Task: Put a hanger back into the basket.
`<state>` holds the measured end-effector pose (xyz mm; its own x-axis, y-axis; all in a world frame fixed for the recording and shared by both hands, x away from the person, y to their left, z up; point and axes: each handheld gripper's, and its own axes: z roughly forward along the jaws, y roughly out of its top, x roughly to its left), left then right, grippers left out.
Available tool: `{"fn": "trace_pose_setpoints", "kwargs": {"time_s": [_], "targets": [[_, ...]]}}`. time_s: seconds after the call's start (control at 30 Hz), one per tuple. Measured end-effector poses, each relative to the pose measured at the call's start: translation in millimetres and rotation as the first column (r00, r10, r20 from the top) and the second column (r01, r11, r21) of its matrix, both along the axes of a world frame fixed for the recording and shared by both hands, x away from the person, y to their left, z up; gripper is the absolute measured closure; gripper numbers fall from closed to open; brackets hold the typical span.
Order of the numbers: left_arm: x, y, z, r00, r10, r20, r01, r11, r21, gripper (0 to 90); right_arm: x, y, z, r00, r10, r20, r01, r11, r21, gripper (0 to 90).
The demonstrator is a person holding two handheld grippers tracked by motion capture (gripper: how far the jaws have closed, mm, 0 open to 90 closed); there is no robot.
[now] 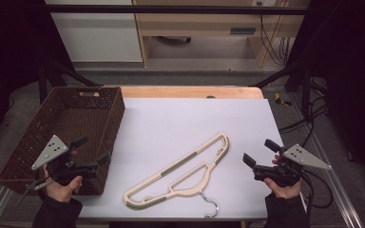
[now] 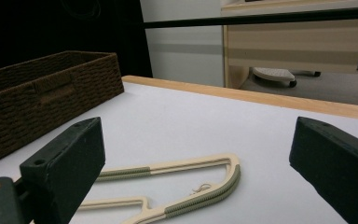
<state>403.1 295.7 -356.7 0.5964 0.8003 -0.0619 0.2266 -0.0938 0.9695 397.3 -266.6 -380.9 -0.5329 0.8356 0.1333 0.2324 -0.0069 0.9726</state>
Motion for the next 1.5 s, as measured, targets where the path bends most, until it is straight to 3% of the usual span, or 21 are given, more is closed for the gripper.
{"fn": "trace_pose_setpoints", "kwargs": {"time_s": [0.43, 0.77, 0.87, 1.0, 1.07, 1.17, 1.2, 1.4, 1.5], "targets": [[-1.0, 1.3, -0.1, 1.0000, 0.001, 0.004, -0.001, 1.0000, -0.001, 1.1, -3.7, 16.0, 7.0, 0.9997, 0.018, -0.014, -0.019, 0.997, -0.070, 5.1], [-0.3, 2.7, -1.1, 1.0000, 0.009, 0.001, -0.009, 0.9999, 0.005, 1.1, -5.8, 48.6, 2.4, 0.9921, 0.093, -0.084, -0.103, 0.988, -0.119, 8.3], [-0.2, 2.7, -2.5, 0.9999, 0.012, 0.000, -0.012, 0.9998, 0.014, 1.1, -6.8, 62.7, -4.0, 0.9847, 0.125, -0.121, -0.142, 0.979, -0.148, 9.2], [0.5, 3.5, -3.1, 0.9999, 0.015, -0.004, -0.015, 0.9998, 0.012, 1.1, -8.1, 71.4, -7.7, 0.9811, 0.132, -0.141, -0.156, 0.972, -0.173, 11.0], [0.1, 3.1, -3.1, 0.9998, 0.018, -0.002, -0.018, 0.9998, 0.008, 1.1, -11.7, 78.5, -12.6, 0.9733, 0.149, -0.175, -0.181, 0.966, -0.185, 14.2], [-0.3, 2.7, -2.8, 0.9999, 0.015, 0.001, -0.015, 0.9997, 0.018, 1.1, -14.1, 82.9, -17.1, 0.9688, 0.148, -0.199, -0.186, 0.964, -0.191, 16.9], [-0.5, 1.8, -2.8, 0.9999, 0.015, 0.001, -0.015, 0.9997, 0.018, 1.1, -16.2, 87.1, -22.8, 0.9625, 0.147, -0.228, -0.194, 0.961, -0.198, 19.8], [-0.7, 1.0, -2.6, 0.9999, 0.014, 0.004, -0.015, 0.9996, 0.025, 1.1, -19.5, 95.9, -39.2, 0.9511, 0.140, -0.275, -0.202, 0.956, -0.215, 27.2], [-1.0, 1.1, -2.3, 0.9999, 0.015, 0.005, -0.015, 0.9996, 0.024, 1.1, -20.0, 101.7, -49.2, 0.9407, 0.135, -0.311, -0.213, 0.949, -0.233, 31.8]]}}
